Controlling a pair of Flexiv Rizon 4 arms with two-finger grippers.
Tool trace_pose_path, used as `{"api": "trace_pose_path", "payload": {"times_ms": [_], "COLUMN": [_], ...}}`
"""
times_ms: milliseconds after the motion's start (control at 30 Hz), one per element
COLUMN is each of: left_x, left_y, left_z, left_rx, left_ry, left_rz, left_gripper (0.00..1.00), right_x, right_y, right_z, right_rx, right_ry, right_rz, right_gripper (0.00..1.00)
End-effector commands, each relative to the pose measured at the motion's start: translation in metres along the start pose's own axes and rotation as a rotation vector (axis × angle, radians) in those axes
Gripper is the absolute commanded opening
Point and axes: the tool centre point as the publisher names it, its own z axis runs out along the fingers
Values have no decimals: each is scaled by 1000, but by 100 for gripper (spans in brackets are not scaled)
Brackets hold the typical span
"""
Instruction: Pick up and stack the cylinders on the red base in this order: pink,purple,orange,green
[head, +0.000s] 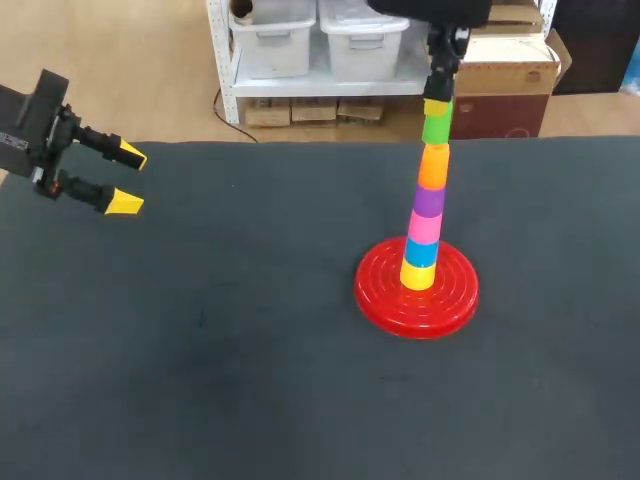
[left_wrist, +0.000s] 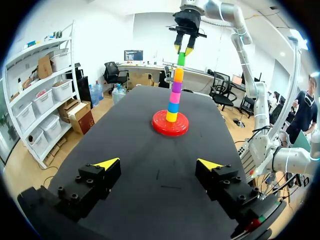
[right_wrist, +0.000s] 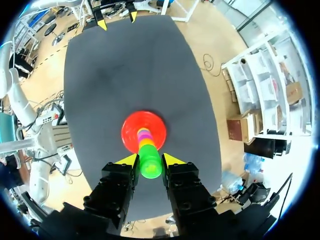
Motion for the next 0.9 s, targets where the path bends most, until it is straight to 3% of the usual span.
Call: {"api": "trace_pose_path", "payload": {"times_ms": [33,200,500,900], "left_x": [1,1,1,1], "left_y": [0,0,0,0], "left_z": [0,0,0,0], "left_rx": [-2,-2,-2,-2], "left_ry": [-2,-2,-2,-2], "left_rz": [2,2,2,2], "left_gripper": [100,100,100,100], "right_x": [7,9,9,12], "right_y": [5,5,5,2], "right_z": [-1,-9,-9,-5], "right_rx": [192,132,44,18], "right_ry": [-243,-242,-166,-92], "right_rz": [1,-14,-82,-109], "right_gripper": [0,0,0,0]}}
